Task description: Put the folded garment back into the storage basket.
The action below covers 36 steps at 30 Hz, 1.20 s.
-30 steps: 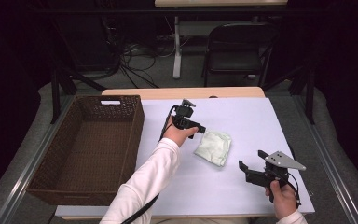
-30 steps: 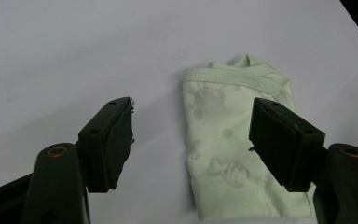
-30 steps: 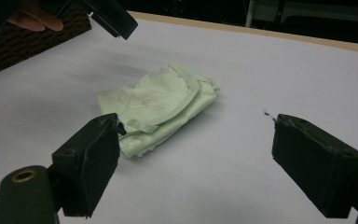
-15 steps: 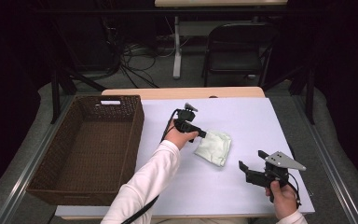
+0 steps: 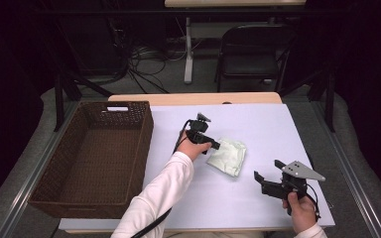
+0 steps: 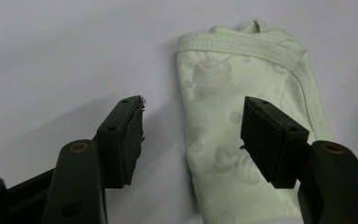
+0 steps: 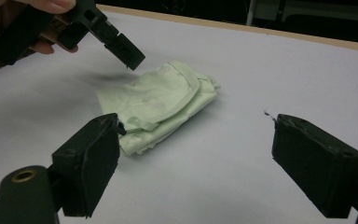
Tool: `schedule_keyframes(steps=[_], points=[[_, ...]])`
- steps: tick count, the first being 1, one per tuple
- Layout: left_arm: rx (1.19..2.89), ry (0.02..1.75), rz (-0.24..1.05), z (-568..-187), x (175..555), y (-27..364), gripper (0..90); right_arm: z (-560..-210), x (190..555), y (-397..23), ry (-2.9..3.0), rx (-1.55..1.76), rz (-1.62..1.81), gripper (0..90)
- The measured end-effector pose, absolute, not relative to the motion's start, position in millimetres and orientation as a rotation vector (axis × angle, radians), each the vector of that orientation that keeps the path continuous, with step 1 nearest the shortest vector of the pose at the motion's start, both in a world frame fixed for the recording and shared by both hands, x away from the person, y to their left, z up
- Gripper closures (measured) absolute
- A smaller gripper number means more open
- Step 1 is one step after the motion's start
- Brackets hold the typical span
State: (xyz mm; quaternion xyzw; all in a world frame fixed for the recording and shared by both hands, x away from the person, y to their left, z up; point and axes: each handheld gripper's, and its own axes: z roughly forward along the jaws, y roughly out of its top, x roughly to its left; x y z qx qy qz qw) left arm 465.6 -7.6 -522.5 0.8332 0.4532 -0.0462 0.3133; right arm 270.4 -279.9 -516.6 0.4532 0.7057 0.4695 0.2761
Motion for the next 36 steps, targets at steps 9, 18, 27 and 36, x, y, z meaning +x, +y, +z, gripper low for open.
schedule_keyframes(steps=[9,18,27,36], points=[[2.189,1.2,-0.152,-529.5,464.3,-14.8,42.2,-516.6,270.4,-280.0,1.895,1.222,1.266,14.6],[2.186,1.202,-0.188,-536.7,463.9,-17.6,47.6,-516.9,270.4,-280.3,1.897,1.226,1.265,14.6],[2.169,1.219,-0.227,-540.5,463.7,-17.7,53.8,-517.0,270.4,-280.3,1.897,1.226,1.265,14.6],[2.168,1.223,-0.222,-542.0,462.9,-19.1,61.7,-517.1,270.6,-280.7,1.897,1.227,1.265,14.6]])
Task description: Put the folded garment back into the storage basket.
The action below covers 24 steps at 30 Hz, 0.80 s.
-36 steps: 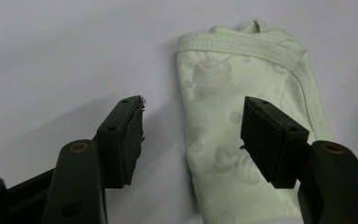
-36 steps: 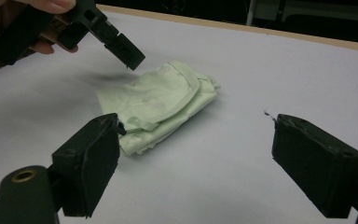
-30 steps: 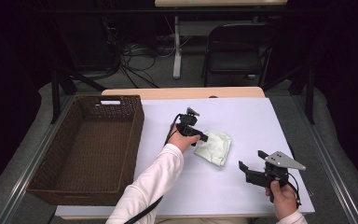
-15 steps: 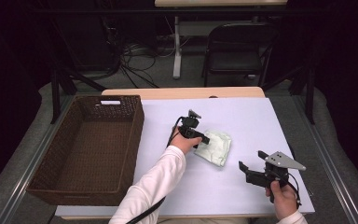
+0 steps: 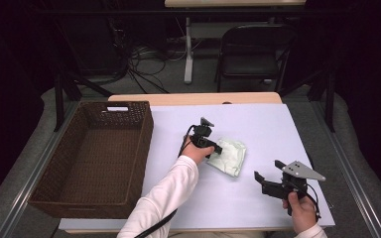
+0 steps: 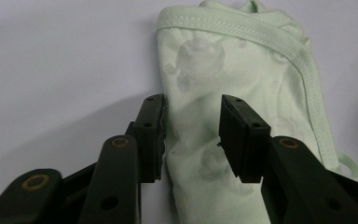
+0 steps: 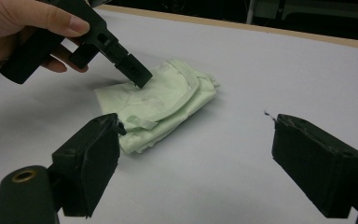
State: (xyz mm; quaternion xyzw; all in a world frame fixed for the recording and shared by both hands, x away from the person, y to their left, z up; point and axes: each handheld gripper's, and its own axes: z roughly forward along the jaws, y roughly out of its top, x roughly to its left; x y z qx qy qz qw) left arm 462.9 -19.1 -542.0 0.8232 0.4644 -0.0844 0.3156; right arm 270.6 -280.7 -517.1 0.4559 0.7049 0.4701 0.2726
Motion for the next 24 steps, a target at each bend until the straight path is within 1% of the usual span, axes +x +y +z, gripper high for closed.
schedule_keyframes(steps=[4,7,8,20,24], points=[[2.182,1.221,-0.22,-542.1,462.9,-18.6,67.3,-517.0,270.5,-280.8,1.898,1.227,1.262,14.6],[2.173,1.227,-0.222,-543.3,462.2,-18.4,73.5,-517.1,270.4,-280.8,1.899,1.226,1.261,14.6],[2.172,1.227,-0.221,-543.6,462.2,-18.1,73.5,-517.1,270.4,-280.8,1.899,1.226,1.261,14.6],[2.155,1.244,-0.229,-542.4,462.4,-15.6,86.8,-517.2,270.6,-281.0,1.897,1.227,1.262,14.6],[2.139,1.249,-0.248,-540.3,462.6,-13.8,87.9,-517.1,270.4,-280.9,1.9,1.227,1.258,14.6]])
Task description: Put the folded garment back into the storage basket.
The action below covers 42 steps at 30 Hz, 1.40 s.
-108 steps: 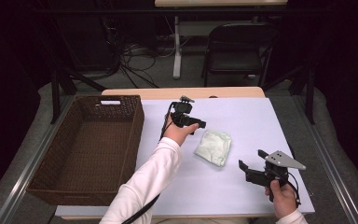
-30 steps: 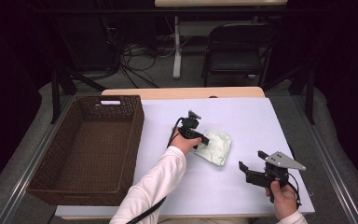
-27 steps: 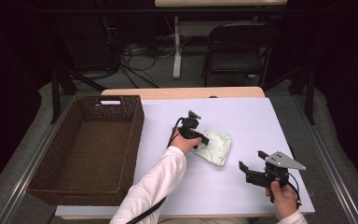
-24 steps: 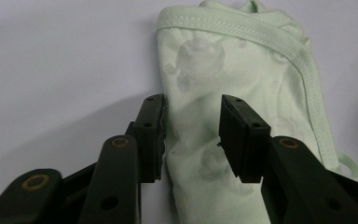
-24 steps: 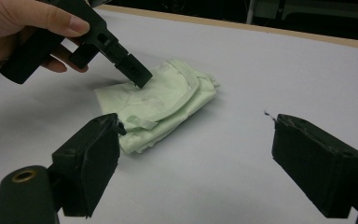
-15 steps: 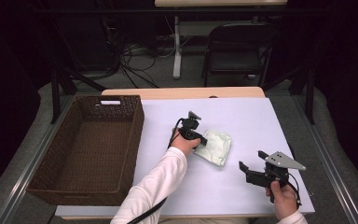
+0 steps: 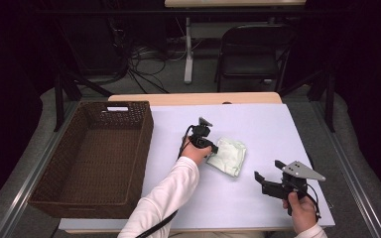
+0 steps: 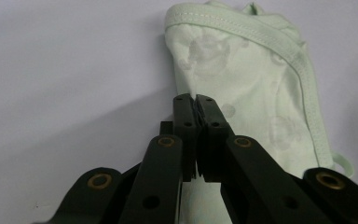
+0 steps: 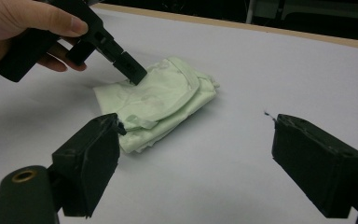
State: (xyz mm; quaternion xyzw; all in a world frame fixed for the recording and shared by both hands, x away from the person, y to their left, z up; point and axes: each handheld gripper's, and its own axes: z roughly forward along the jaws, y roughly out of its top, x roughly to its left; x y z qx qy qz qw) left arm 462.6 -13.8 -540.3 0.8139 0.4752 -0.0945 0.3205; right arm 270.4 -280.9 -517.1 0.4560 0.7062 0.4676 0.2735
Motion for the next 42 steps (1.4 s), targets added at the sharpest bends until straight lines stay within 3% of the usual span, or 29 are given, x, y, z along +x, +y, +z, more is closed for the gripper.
schedule_keyframes(steps=[42], points=[[2.098,1.228,-0.255,-515.1,457.0,-13.2,88.6,-517.8,270.9,-280.6,1.902,1.23,1.258,14.6]])
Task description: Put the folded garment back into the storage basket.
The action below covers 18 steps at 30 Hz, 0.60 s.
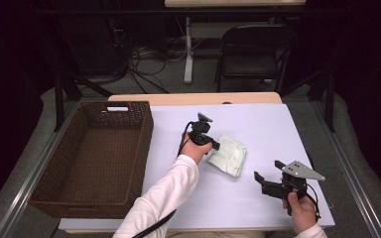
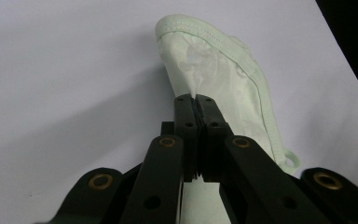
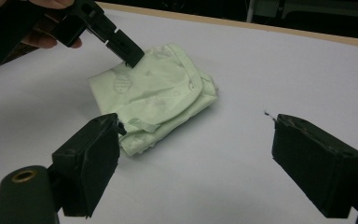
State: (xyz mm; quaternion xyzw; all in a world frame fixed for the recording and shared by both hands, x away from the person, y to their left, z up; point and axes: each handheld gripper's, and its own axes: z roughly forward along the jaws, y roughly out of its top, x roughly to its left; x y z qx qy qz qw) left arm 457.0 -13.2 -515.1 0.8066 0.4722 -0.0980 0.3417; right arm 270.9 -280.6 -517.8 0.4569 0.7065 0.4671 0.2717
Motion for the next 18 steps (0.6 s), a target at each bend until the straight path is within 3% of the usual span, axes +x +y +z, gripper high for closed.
schedule_keyframes(steps=[18], points=[[2.105,1.189,-0.249,-496.7,452.5,-14.5,89.0,-518.0,270.9,-280.3,1.901,1.239,1.261,14.6]])
